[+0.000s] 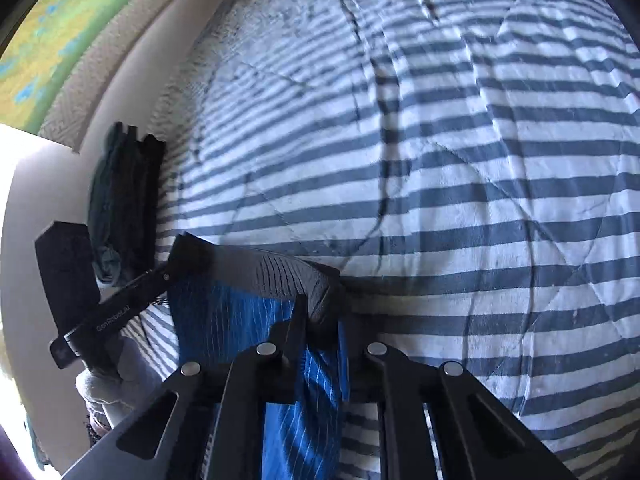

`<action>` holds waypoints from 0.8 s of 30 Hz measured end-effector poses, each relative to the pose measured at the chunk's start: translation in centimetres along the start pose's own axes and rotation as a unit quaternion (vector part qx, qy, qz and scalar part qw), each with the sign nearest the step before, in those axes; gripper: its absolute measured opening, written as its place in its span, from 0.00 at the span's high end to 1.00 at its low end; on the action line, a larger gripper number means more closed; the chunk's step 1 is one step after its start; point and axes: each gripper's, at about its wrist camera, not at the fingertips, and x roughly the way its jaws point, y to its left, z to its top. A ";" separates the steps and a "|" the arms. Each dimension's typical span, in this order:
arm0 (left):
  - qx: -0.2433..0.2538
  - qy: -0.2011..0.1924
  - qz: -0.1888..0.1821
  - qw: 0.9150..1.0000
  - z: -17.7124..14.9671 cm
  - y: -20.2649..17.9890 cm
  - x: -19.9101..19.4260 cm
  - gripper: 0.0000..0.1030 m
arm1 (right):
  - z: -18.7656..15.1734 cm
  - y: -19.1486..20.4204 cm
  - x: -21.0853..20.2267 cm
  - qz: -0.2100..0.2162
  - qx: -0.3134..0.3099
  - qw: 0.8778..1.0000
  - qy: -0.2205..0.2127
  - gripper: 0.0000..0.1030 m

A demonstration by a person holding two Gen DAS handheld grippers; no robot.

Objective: Fold small clothes
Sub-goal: 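Lift the folded briefs with both tools and carry them to the clothes stack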

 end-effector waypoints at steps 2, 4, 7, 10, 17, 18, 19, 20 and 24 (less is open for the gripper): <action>0.010 -0.027 -0.007 1.000 -0.5 -0.9 -2.6 0.88 | -0.9 1.7 -2.2 0.001 -0.034 0.999 -0.031 0.90; 0.022 -0.061 -0.012 0.998 -1.4 -2.1 -5.8 0.89 | -2.2 3.6 -4.4 0.000 -0.074 0.996 -0.059 0.91; 0.044 -0.120 -0.027 0.991 -3.9 -3.7 -11.0 0.89 | -5.3 6.4 -8.2 -0.003 -0.138 0.985 -0.107 0.91; 0.046 -0.152 -0.038 0.987 -6.7 -4.8 -14.8 0.89 | -8.6 8.5 -10.7 -0.010 -0.183 0.974 -0.132 0.91; 0.030 -0.195 -0.041 0.980 -10.1 -5.6 -21.0 0.89 | -13.0 13.8 -15.2 -0.021 -0.242 0.955 -0.169 0.91; 0.028 -0.205 -0.042 0.977 -10.1 -5.7 -22.3 0.89 | -13.0 14.5 -15.7 -0.022 -0.246 0.953 -0.176 0.91; 0.031 -0.219 -0.039 0.975 -10.1 -6.0 -23.8 0.89 | -12.9 15.7 -16.5 -0.022 -0.253 0.949 -0.186 0.91; 0.036 -0.231 -0.032 0.972 -10.0 -6.3 -25.1 0.89 | -12.8 16.9 -17.2 -0.021 -0.261 0.945 -0.196 0.91; 0.055 -0.281 -0.001 0.958 -9.6 -6.8 -30.8 0.89 | -12.7 21.4 -19.2 -0.019 -0.289 0.930 -0.225 0.91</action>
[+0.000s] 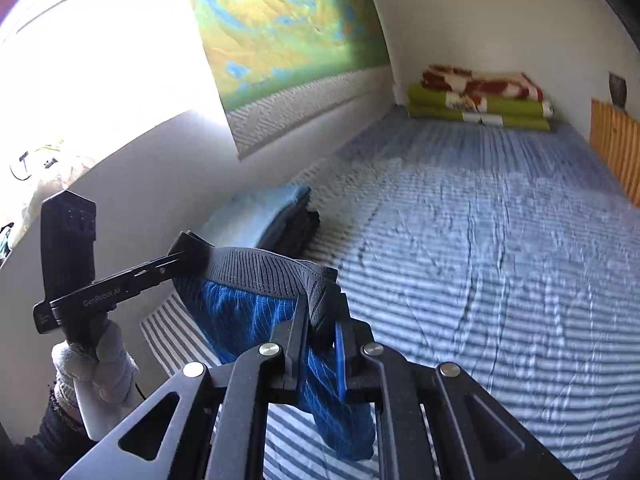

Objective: Fold small clothes
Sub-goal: 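Lift the folded briefs with both tools and carry them to the clothes stack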

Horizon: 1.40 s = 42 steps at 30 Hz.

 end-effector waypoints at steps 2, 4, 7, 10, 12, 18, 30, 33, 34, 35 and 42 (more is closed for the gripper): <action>0.004 -0.017 0.011 1.000 1.4 0.7 -2.0 0.89 | 1.5 1.7 0.1 0.005 -0.011 1.000 -0.008 0.91; 0.003 -0.029 0.024 0.999 2.6 1.8 -3.8 0.89 | 2.9 3.5 0.9 0.012 -0.020 1.000 -0.012 0.91; -0.002 -0.039 0.055 0.998 4.0 4.4 -5.8 0.89 | 4.8 6.2 2.7 0.023 -0.033 0.999 -0.010 0.91; -0.017 -0.045 0.080 0.996 5.4 7.7 -7.2 0.89 | 6.9 8.9 5.7 0.035 -0.047 0.998 -0.004 0.91; -0.024 -0.052 0.094 0.994 6.3 10.2 -8.2 0.89 | 8.1 10.3 7.7 0.047 -0.049 0.998 0.004 0.91; -0.030 -0.063 0.140 0.988 9.4 17.9 -8.6 0.89 | 12.2 14.1 15.4 0.080 -0.050 0.995 0.031 0.91; -0.102 0.004 0.161 0.982 14.8 38.5 6.4 0.89 | 18.7 11.6 38.8 0.046 -0.020 0.992 0.118 0.91; -0.101 0.016 0.163 0.981 14.7 41.1 10.0 0.89 | 18.8 10.0 42.6 0.031 -0.009 0.990 0.136 0.91; -0.102 0.019 0.164 0.981 14.7 42.0 11.1 0.89 | 18.9 9.4 43.9 0.024 -0.006 0.990 0.140 0.91; -0.101 0.022 0.168 0.980 14.6 42.5 12.0 0.89 | 19.0 9.1 44.8 0.019 -0.005 0.989 0.144 0.90; -0.118 0.024 0.223 0.967 15.6 46.8 14.9 0.57 | 18.7 6.7 48.8 -0.039 0.010 0.986 0.159 0.73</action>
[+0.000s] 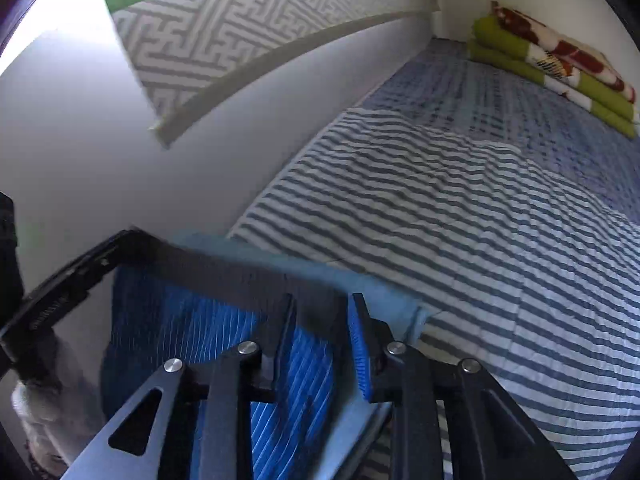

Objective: Fold small clothes
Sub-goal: 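Lift the folded briefs with both tools and carry them to the clothes stack, then lower the briefs onto the clothes stack and open both tools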

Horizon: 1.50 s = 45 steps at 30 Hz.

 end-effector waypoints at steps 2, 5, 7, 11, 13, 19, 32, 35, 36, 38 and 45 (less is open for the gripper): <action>-0.015 -0.015 -0.010 1.000 0.3 0.7 -0.9 0.57 | -0.1 -1.0 -0.7 -0.014 0.014 1.000 -0.014 0.72; 0.001 -0.012 -0.024 1.000 -0.7 0.4 -2.6 0.57 | -0.8 -1.6 -2.1 0.002 0.007 1.000 -0.026 0.71; 0.016 -0.002 -0.033 0.999 -2.2 -0.2 -3.5 0.57 | -2.5 -0.7 -3.9 0.026 -0.021 0.999 -0.042 0.71; 0.015 0.030 -0.060 0.998 -5.8 -1.8 -4.1 0.57 | -6.5 2.1 -6.0 0.064 -0.079 0.994 -0.043 0.71; 0.019 0.045 -0.072 0.996 -8.0 -2.3 -4.3 0.57 | -8.8 3.6 -6.8 0.076 -0.106 0.990 -0.044 0.71; 0.016 0.077 -0.019 0.997 -12.6 -1.1 -4.2 0.58 | -15.2 6.3 -6.8 0.044 -0.197 0.979 -0.026 0.71; 0.007 0.060 0.056 0.997 -18.0 -3.7 -15.5 0.58 | -22.5 -1.4 -15.1 -0.006 -0.136 0.991 0.003 0.71; 0.029 0.052 0.047 0.997 -20.8 -7.5 -18.9 0.58 | -24.8 -2.9 -18.6 -0.012 -0.123 0.992 -0.014 0.69; 0.038 0.045 0.052 0.997 -21.8 -9.0 -20.1 0.57 | -25.6 -3.0 -19.6 -0.012 -0.122 0.992 -0.018 0.67; 0.054 0.033 0.046 0.997 -23.9 -12.3 -22.7 0.53 | -27.4 -3.9 -22.1 -0.023 -0.114 0.993 -0.031 0.64; 0.106 0.024 -0.021 0.994 -30.9 -23.3 -28.6 0.42 | -33.7 -7.0 -29.5 -0.062 -0.089 0.991 -0.078 0.57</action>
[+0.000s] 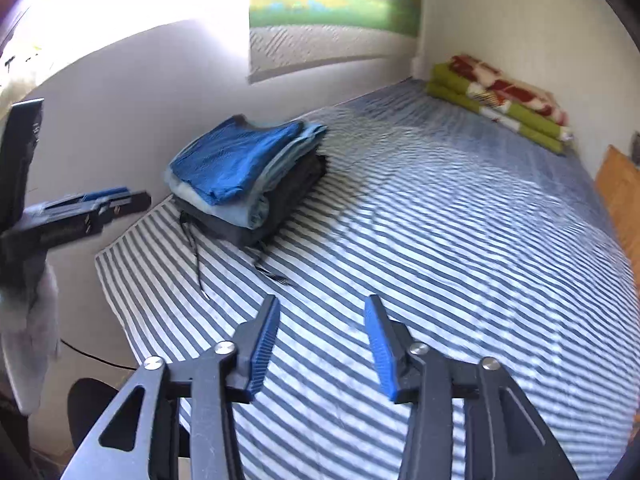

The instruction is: Fold small clothes

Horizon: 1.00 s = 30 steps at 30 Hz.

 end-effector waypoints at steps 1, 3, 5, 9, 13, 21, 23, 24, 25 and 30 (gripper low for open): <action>0.004 -0.003 -0.005 1.000 -0.5 -1.9 -0.3 0.42 | -1.0 -0.6 -1.0 -0.005 0.006 1.000 -0.003 0.57; 0.011 -0.009 -0.013 1.000 -1.8 -4.6 -1.2 0.41 | -2.7 -1.7 -2.6 -0.012 0.019 1.000 -0.005 0.57; 0.019 -0.015 -0.016 1.000 -3.3 -7.2 -2.3 0.41 | -4.2 -2.7 -3.9 -0.017 0.033 0.999 -0.004 0.57; 0.025 -0.023 -0.016 0.999 -6.1 -11.0 -4.7 0.30 | -7.1 -4.4 -6.1 -0.039 0.061 0.997 -0.008 0.57; 0.049 -0.012 -0.032 0.998 -8.3 -14.1 -6.3 0.30 | -9.6 -5.5 -8.0 -0.060 0.086 0.994 -0.017 0.57; 0.082 -0.030 -0.041 0.995 -10.2 -19.2 -9.0 0.26 | -12.0 -6.9 -11.3 -0.086 0.109 0.990 -0.036 0.56; 0.080 -0.029 -0.038 0.996 -10.7 -19.6 -9.1 0.25 | -12.4 -6.9 -11.6 -0.091 0.106 0.989 -0.038 0.55; 0.078 -0.027 -0.037 0.996 -10.9 -19.5 -9.0 0.24 | -12.6 -6.9 -11.7 -0.092 0.106 0.989 -0.039 0.55; 0.073 -0.023 -0.034 0.996 -11.2 -19.3 -8.8 0.23 | -12.7 -6.8 -11.6 -0.094 0.105 0.989 -0.039 0.55; 0.051 -0.001 -0.019 0.999 -12.7 -17.8 -7.2 0.20 | -13.2 -6.3 -10.4 -0.096 0.103 0.989 -0.033 0.54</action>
